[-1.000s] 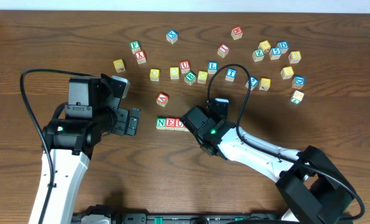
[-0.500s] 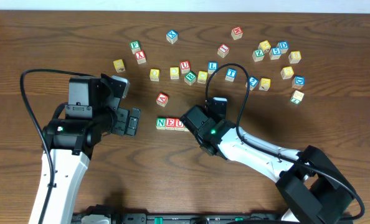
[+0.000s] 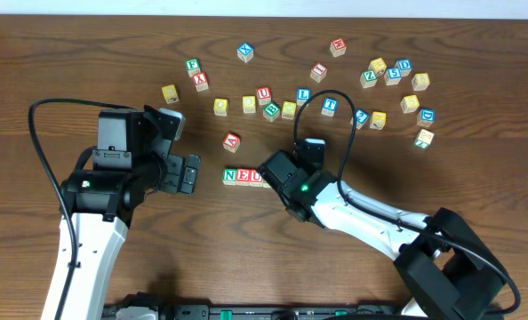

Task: Spell out NEURIPS

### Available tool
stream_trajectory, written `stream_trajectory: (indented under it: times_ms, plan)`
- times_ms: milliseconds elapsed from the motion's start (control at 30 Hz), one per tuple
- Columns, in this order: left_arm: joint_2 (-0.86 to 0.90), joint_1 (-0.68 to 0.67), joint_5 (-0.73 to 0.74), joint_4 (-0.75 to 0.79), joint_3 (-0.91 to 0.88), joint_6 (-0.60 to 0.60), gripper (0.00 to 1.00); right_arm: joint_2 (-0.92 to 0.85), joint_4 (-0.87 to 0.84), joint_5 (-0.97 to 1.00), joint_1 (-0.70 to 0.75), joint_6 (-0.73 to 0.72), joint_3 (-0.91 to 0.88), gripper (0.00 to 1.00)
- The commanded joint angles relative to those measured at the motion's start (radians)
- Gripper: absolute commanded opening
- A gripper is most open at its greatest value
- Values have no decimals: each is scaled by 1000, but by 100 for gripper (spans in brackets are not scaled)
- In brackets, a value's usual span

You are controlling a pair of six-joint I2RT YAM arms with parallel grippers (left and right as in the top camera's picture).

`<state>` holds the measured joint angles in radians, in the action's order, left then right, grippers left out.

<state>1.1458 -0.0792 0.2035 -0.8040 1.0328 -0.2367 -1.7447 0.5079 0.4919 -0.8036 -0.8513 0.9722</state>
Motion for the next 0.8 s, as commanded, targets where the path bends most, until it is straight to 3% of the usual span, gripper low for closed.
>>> stream_trajectory:
  times_ms: [0, 767]
  plan:
    - [-1, 4, -10, 0, 25, -6, 98, -8, 22, 34, 27, -18, -6, 1]
    - [-1, 4, -10, 0, 25, -6, 98, -8, -46, -54, 44, 45, -19, 1]
